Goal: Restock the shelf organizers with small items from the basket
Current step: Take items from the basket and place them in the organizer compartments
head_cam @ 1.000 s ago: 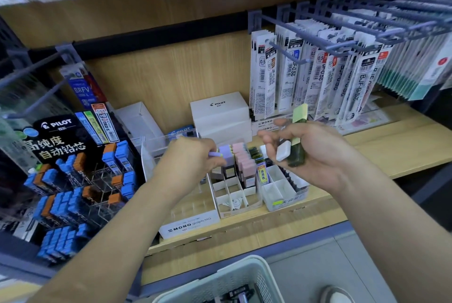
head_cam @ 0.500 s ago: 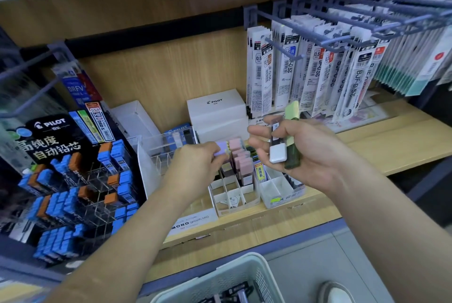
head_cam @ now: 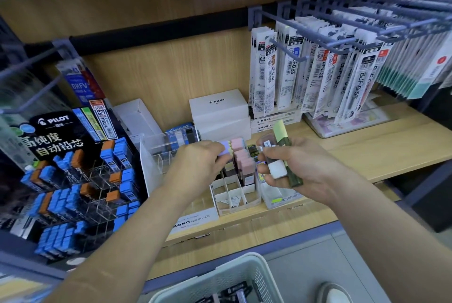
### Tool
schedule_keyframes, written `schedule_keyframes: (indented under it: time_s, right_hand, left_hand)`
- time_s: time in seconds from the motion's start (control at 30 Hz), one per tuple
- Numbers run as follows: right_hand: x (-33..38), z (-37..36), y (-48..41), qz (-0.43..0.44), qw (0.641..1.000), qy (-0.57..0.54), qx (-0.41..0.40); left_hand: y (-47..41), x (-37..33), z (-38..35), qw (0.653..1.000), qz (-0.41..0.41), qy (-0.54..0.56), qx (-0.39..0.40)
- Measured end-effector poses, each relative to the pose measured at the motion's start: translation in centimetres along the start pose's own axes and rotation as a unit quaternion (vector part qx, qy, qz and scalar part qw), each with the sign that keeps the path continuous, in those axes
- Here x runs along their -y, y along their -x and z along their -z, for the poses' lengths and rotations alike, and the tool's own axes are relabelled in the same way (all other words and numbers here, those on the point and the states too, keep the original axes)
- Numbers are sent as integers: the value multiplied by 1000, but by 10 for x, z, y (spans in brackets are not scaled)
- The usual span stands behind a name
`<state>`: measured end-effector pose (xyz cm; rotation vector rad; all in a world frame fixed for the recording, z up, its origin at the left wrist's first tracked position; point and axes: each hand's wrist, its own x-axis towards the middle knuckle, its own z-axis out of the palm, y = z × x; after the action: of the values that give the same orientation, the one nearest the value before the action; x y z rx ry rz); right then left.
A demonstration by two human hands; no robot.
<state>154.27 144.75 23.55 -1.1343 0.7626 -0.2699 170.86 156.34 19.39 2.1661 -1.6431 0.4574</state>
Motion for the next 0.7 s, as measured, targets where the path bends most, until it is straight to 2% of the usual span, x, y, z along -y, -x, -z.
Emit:
schedule_keyframes:
  time_s: [0.1,0.27,0.47,0.7]
  right_hand:
    - [-4,-1,-2,-7,999,32,3]
    - [-8,-1,-4,-5,999,43,8]
    - [-9,-3,-5,6,998,54,20]
    - [-9,-3,-5,7,999,44,18]
  left_hand:
    - [0,1,4,1000,-15,-6,16]
    - [1,6,4,1000,6,9,8]
    - [-5,12,0,991,94,92,17]
    - [-8,8,0,987,116,107,25]
